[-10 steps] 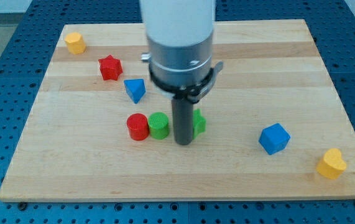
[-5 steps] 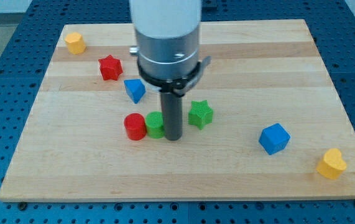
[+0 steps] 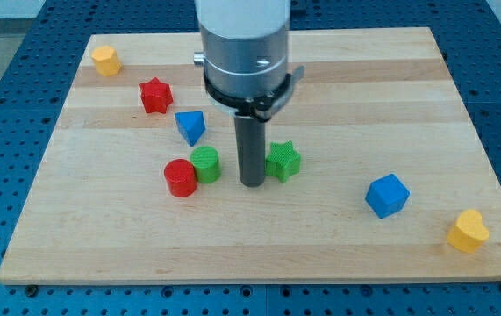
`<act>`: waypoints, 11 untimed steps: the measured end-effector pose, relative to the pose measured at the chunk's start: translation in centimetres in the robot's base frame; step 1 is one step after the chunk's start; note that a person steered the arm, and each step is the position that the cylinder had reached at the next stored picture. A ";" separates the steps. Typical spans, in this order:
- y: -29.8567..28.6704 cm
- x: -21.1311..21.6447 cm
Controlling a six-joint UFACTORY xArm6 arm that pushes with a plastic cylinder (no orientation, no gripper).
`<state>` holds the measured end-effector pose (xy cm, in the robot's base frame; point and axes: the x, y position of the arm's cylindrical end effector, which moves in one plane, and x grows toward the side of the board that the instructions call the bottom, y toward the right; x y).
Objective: Place the green star diagonally to the blue cube
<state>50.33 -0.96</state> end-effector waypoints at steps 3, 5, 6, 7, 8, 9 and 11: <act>-1.7 -4.8; 0.6 -4.5; 1.9 -3.2; 2.4 -3.1; 3.8 -2.2; 4.1 -2.1; 5.5 -1.1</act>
<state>49.24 4.51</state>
